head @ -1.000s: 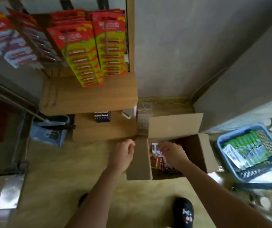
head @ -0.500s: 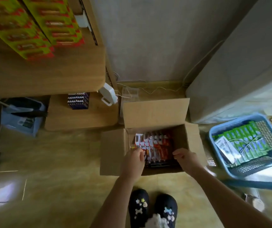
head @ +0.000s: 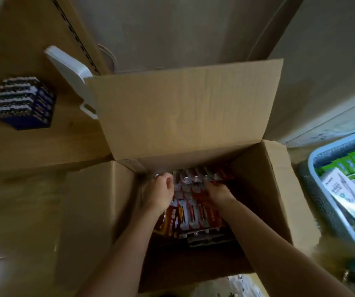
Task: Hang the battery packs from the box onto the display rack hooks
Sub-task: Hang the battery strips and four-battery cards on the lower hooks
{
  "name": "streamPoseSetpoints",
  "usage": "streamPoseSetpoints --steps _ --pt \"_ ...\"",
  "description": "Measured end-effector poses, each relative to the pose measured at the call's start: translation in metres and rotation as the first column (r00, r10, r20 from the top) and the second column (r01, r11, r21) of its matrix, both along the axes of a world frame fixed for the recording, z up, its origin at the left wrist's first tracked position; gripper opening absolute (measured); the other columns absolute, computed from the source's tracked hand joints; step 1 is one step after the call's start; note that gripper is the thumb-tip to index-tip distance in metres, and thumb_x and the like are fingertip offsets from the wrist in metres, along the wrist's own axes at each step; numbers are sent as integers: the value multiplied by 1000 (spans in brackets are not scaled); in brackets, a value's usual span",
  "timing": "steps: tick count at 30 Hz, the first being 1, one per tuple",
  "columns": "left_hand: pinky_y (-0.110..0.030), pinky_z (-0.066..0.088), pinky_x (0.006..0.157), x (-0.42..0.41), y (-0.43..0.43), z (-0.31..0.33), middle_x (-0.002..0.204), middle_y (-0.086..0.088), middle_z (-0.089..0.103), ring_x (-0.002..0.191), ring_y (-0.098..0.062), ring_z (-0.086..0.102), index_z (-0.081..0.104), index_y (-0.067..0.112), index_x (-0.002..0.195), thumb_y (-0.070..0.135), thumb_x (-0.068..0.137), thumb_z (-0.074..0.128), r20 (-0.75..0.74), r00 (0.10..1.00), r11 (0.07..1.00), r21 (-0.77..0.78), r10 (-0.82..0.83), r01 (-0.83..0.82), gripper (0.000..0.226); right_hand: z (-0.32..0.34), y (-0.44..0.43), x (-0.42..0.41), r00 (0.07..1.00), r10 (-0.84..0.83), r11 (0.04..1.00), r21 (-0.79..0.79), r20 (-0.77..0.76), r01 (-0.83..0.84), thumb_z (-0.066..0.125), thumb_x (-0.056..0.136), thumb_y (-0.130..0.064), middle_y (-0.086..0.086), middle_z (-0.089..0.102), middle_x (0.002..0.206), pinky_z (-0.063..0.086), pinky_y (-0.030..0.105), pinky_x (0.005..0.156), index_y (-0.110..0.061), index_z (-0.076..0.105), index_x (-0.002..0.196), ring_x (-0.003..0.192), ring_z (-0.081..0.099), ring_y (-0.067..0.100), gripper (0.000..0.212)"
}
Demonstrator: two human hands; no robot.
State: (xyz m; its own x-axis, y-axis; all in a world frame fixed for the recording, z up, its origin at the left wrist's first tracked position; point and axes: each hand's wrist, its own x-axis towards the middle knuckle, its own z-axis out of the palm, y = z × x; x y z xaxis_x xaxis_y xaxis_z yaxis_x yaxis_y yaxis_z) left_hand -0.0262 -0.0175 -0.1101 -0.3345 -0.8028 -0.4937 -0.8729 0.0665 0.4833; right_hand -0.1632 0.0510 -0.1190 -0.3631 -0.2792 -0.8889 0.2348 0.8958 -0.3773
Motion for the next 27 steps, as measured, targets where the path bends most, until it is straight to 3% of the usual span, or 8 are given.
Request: streamPoseSetpoints --steps 4,5,8,11,14,18,21,27 --pt "-33 51 76 -12 -7 -39 107 -4 67 97 -23 62 61 17 109 22 96 44 43 999 999 -41 23 -21 22 -30 -22 -9 974 -216 970 -98 62 221 40 98 -25 18 52 134 49 22 67 -1 46 131 121 53 33 41" --pt "-33 50 78 -14 -7 -44 108 -5 67 98 -24 62 61 16 111 23 97 43 35 999 999 -45 23 -21 24 -34 -25 -11 974 -220 970 -97 50 224 37 99 -22 17 48 138 47 19 66 -2 42 134 124 50 31 40" --pt "-33 49 78 -12 -9 -54 110 -7 67 99 -25 62 61 15 114 26 98 39 2 999 996 -68 54 -54 29 -22 -28 -10 984 -173 985 1 -46 173 29 102 -14 17 34 147 43 23 93 -3 27 142 131 41 27 42" --pt "-35 51 83 -8 -5 -54 111 -7 66 102 -25 61 62 14 111 20 98 38 4 996 994 -56 93 -93 28 -14 -10 -8 963 -268 963 -44 -7 267 42 96 -10 22 53 131 52 20 65 4 47 129 104 61 30 36" --pt "-39 50 90 -10 2 -48 116 -6 65 108 -26 59 60 16 113 9 94 42 4 995 994 -55 98 -98 27 5 17 -8 975 -172 984 22 -139 177 48 94 -21 15 61 116 50 31 80 -6 57 114 103 61 30 26" --pt "-35 45 96 -26 9 -48 127 -8 59 117 -25 54 53 13 125 8 96 38 -22 996 995 -31 -91 91 33 29 51 -4 986 -128 992 -1 -109 129 50 93 -25 8 64 101 53 35 79 -20 55 84 90 63 21 11" --pt "-33 37 103 -41 6 -54 133 -6 52 124 -21 46 47 12 129 21 100 31 3 958 956 -68 -287 286 34 31 61 -6 985 -172 985 -19 6 172 50 94 -25 7 66 97 49 28 67 -19 57 89 88 63 20 11" --pt "-39 17 113 -48 -4 -67 146 -1 32 136 -20 25 29 17 142 50 93 36 263 784 807 -37 -562 590 60 21 63 -11 982 -183 981 -52 49 186 49 94 -22 6 67 98 51 31 74 -18 57 97 92 66 23 10"
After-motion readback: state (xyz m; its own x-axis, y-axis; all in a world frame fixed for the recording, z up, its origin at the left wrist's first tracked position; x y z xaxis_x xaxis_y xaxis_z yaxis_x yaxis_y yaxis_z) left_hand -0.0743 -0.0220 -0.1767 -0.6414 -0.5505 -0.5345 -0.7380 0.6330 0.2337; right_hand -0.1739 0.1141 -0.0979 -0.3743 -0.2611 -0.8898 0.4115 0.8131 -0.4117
